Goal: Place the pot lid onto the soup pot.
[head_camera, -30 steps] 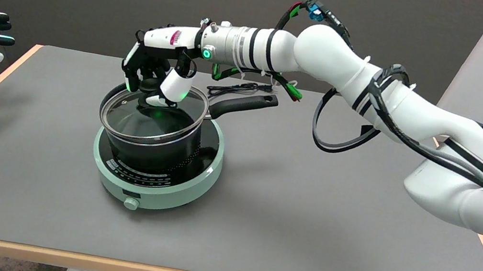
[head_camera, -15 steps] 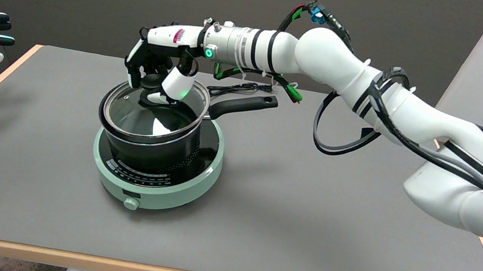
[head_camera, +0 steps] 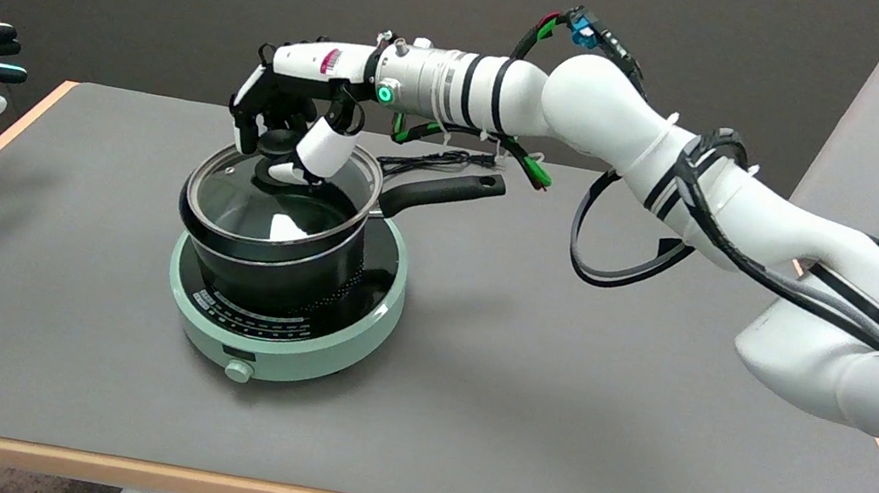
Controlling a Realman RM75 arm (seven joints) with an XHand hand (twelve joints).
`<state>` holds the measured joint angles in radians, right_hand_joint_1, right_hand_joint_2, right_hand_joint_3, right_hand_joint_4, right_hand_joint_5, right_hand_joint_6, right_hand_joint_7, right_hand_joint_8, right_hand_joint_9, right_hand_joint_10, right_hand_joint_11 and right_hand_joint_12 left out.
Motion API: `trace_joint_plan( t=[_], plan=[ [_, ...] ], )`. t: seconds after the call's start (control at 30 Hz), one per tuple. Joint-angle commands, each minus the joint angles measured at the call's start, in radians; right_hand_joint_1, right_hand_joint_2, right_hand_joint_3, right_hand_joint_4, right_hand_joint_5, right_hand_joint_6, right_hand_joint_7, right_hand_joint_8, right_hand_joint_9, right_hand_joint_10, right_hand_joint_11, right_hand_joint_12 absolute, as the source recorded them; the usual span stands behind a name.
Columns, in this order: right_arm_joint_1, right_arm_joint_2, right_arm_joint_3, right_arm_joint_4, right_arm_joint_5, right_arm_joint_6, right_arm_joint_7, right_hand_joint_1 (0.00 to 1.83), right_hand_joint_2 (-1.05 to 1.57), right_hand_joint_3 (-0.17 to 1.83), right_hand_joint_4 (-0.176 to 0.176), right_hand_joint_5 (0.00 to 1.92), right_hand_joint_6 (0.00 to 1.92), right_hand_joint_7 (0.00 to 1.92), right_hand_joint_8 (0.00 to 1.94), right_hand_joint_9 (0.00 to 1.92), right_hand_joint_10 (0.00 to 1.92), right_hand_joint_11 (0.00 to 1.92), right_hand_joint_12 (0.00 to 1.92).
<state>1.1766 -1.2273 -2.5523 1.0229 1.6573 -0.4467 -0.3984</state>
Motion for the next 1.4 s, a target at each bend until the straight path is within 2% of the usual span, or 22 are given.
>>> trace_joint_plan(
  t=[0.03,1.4],
  plan=[
    [-0.02,0.005,0.026,0.027,0.0,0.006,-0.001,1.02,0.72,0.92,0.176,0.76,0.73,0.93,0.6,0.79,1.3,0.45,1.8],
    [-0.087,-0.021,0.089,-0.009,-0.035,0.05,-0.002,1.03,0.74,0.87,0.176,0.76,0.75,0.95,0.57,0.81,1.27,0.46,1.8]
  ],
)
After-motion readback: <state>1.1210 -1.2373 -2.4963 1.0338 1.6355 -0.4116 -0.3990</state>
